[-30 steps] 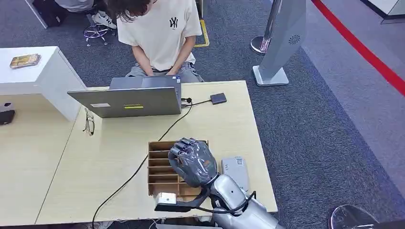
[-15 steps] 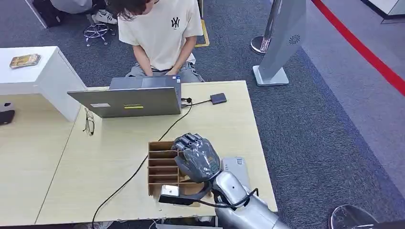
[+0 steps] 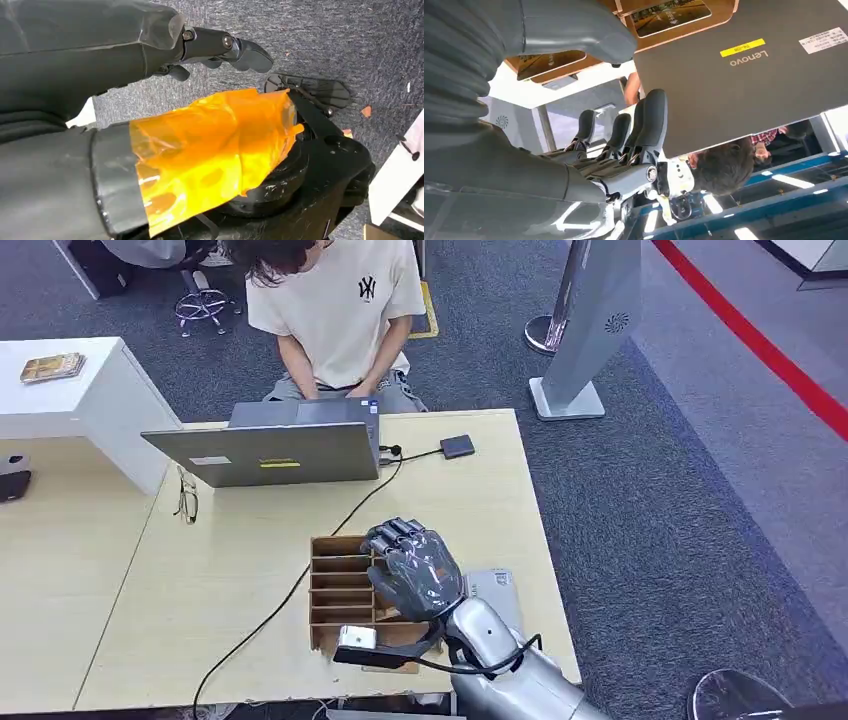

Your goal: Pass the card to the sensor for recognition and then transmit it.

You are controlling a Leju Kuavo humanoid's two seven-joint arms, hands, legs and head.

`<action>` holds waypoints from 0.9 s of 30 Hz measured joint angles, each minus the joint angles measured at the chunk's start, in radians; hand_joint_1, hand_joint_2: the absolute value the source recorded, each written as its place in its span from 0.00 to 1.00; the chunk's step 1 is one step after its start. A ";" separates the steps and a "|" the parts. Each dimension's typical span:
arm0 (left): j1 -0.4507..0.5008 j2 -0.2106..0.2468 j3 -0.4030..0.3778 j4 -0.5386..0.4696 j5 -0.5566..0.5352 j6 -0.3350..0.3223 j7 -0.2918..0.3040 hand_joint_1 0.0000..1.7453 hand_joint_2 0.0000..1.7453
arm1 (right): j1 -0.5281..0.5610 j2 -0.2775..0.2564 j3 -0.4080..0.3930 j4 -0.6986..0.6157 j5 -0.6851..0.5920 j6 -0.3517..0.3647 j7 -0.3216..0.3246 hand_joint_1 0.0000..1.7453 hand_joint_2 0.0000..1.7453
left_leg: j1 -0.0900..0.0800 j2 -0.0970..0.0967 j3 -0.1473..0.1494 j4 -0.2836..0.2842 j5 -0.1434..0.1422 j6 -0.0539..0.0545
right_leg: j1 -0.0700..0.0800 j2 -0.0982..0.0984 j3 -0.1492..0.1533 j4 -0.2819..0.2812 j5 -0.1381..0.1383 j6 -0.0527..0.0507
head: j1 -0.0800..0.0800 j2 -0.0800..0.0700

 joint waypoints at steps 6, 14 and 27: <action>0.001 0.000 0.000 -0.001 0.000 0.000 0.000 0.00 0.00 | 0.000 0.000 -0.004 0.000 0.003 0.000 0.002 0.48 1.00 | 0.000 0.000 0.000 0.000 0.000 0.000 | 0.000 0.000 0.000 0.000 0.000 0.000 | 0.000 0.000; 0.001 0.000 0.000 -0.002 -0.003 0.000 0.000 0.00 0.00 | 0.000 0.000 -0.023 0.000 0.014 0.002 0.006 0.51 1.00 | 0.000 0.000 0.000 0.000 0.000 0.000 | 0.000 0.000 0.000 0.000 0.000 0.000 | 0.000 0.000; 0.008 0.000 0.000 -0.013 -0.008 -0.006 0.000 0.00 0.00 | 0.000 -0.006 -0.038 0.012 0.011 0.007 0.006 0.46 1.00 | 0.000 0.000 0.000 0.000 0.000 0.000 | 0.000 0.000 0.000 0.000 0.000 0.000 | 0.000 0.000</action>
